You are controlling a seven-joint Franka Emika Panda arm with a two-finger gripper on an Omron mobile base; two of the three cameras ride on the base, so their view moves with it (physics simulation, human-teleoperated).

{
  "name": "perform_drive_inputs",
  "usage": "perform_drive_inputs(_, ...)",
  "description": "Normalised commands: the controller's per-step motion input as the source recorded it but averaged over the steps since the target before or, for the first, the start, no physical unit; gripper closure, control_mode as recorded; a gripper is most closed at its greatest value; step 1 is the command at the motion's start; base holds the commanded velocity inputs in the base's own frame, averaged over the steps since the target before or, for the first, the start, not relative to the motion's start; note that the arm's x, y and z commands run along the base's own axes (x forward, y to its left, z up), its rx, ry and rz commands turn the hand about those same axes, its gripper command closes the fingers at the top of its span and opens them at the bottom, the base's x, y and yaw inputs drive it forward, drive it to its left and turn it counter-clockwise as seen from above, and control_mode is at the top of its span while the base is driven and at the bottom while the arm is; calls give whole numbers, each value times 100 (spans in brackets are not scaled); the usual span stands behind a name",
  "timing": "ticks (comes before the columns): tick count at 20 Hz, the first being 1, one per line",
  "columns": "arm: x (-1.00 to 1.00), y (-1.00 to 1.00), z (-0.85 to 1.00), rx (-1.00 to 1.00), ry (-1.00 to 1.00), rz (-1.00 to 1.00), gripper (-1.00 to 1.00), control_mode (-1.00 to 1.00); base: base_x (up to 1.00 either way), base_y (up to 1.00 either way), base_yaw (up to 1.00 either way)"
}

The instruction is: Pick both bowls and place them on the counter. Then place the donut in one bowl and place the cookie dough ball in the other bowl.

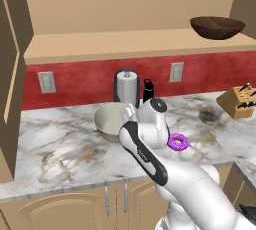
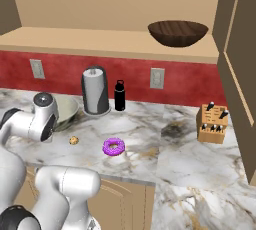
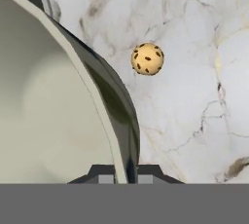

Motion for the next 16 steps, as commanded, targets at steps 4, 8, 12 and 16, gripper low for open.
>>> perform_drive_inputs(4, 31, 2, -16, 0, 5, 0, 100, -100, 0, 0, 0)
perform_drive_inputs(8, 31, 6, -15, 0, 11, 0, 100, -100, 0, 0, 0)
perform_drive_inputs(12, 28, 15, -22, 0, 11, 4, 100, -100, 0, 0, 0)
perform_drive_inputs(16, 31, 21, -27, 0, 3, 7, 100, -100, 0, 0, 0)
